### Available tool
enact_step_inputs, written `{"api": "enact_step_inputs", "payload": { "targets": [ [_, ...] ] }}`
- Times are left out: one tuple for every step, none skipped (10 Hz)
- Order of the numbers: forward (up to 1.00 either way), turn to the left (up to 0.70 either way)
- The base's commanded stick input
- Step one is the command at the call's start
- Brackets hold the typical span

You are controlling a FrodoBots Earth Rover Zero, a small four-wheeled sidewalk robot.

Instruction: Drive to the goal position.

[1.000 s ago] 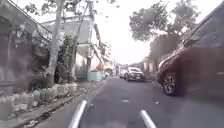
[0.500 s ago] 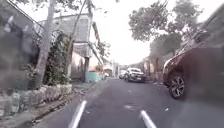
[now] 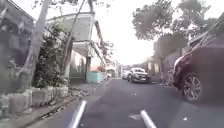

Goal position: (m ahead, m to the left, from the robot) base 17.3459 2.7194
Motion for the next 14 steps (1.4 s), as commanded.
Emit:
{"api": "enact_step_inputs", "payload": {
  "targets": [
    [0.85,-0.03],
    [0.85,0.0],
    [0.85,0.0],
    [0.85,0.0],
    [0.85,0.0],
    [0.85,-0.21],
    [0.85,-0.34],
    [0.85,-0.34],
    [0.85,-0.11],
    [0.85,0.0],
    [0.85,0.0],
    [0.85,0.0],
    [0.85,0.0],
    [0.85,0.0]
  ]
}}
